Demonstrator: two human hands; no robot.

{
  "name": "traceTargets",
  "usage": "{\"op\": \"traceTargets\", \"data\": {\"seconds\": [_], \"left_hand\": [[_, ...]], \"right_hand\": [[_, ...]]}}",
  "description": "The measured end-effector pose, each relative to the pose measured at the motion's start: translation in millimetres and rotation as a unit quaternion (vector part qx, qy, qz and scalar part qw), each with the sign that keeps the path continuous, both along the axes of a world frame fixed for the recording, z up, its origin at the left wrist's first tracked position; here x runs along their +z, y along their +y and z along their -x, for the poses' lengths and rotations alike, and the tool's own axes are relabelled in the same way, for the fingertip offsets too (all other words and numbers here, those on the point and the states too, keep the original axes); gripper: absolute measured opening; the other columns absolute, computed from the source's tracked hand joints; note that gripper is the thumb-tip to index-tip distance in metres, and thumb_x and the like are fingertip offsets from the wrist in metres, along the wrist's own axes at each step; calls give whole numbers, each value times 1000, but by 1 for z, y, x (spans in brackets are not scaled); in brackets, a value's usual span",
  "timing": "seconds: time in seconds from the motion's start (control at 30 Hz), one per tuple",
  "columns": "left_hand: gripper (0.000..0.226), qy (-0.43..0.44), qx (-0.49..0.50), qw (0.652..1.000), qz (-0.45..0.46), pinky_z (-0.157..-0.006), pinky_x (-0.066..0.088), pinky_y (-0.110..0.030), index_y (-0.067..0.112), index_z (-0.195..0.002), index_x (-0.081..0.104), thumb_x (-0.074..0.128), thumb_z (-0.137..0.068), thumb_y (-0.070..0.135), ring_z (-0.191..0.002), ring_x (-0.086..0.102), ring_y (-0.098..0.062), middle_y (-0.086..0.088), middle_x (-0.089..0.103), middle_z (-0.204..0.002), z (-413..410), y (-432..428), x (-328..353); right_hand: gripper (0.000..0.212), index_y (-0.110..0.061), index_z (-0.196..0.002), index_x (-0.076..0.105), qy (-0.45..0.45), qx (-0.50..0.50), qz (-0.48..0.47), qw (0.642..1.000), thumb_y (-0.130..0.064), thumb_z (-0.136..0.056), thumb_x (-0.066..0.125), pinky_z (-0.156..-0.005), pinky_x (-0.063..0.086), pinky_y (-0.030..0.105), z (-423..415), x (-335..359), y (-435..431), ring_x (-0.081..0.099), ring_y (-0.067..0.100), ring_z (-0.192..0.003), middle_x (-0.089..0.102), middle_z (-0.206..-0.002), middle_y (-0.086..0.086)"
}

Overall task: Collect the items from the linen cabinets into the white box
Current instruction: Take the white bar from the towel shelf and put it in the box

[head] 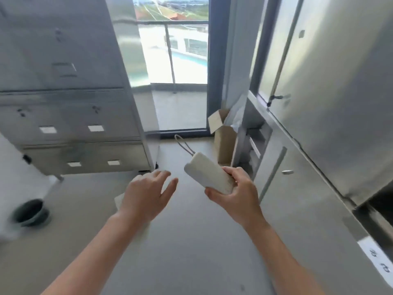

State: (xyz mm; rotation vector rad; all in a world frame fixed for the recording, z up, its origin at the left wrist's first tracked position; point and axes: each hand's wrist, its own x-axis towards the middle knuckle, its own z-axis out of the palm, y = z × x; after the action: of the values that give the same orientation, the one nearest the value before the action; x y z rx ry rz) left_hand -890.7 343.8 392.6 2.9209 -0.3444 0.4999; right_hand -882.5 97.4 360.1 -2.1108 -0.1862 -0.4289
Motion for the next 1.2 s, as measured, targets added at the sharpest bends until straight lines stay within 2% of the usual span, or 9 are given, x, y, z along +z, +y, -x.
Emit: {"op": "traceTargets", "data": {"seconds": [0.13, 0.33, 0.47, 0.7, 0.83, 1.07, 1.2], "left_hand": [[56, 22, 100, 995, 6, -63, 47, -35, 18, -97, 65, 23, -94, 55, -74, 65, -28, 1, 67, -86, 19, 100, -4], [66, 42, 205, 978, 17, -71, 45, -37, 20, -105, 62, 12, -92, 61, -83, 64, -26, 2, 66, -92, 50, 214, -12], [65, 33, 260, 965, 34, -68, 44, -36, 19, -108, 64, 16, -92, 59, -82, 64, -28, 0, 68, -95, 42, 266, -18], [64, 75, 318, 944, 47, -73, 44, -38, 21, -104, 63, 15, -90, 61, -81, 62, -28, 2, 66, -92, -28, 327, -49], [64, 84, 335, 937, 54, -74, 45, -36, 21, -110, 65, 19, -90, 61, -86, 63, -28, 2, 69, -100, -89, 359, -50], [57, 71, 355, 929, 75, -76, 46, -36, 21, -114, 63, 24, -94, 58, -90, 64, -26, 2, 70, -103, -176, 411, -37], [55, 66, 362, 926, 85, -77, 48, -36, 21, -116, 62, 27, -96, 57, -93, 65, -25, 3, 70, -108, -208, 452, -37]], "right_hand": [[66, -30, -114, 67, -2, 97, 3, 995, -62, -57, 78, -75, 44, 17, -26, 2, 107, 55, 2, -93, 56, -99, -21], [57, -37, -108, 65, 33, 209, -15, 977, -57, -56, 80, -74, 41, 16, -46, -8, 244, 57, 3, -92, 58, -98, -20], [59, -31, -110, 68, 52, 262, 1, 964, -55, -58, 80, -78, 47, 22, -73, -14, 310, 57, 5, -92, 59, -100, -19], [62, -29, -110, 69, 87, 305, -3, 948, -58, -56, 77, -77, 45, 22, -164, -42, 397, 56, 7, -93, 60, -98, -16], [61, -30, -110, 68, 117, 315, -7, 942, -58, -57, 77, -76, 43, 20, -226, -52, 439, 56, 4, -93, 58, -97, -18], [54, -37, -104, 66, 130, 338, -9, 932, -59, -56, 78, -74, 44, 17, -316, -43, 506, 58, 3, -93, 58, -96, -18], [52, -36, -102, 68, 131, 336, -7, 933, -57, -56, 78, -77, 46, 21, -353, -37, 546, 58, 3, -94, 59, -95, -20]]}}
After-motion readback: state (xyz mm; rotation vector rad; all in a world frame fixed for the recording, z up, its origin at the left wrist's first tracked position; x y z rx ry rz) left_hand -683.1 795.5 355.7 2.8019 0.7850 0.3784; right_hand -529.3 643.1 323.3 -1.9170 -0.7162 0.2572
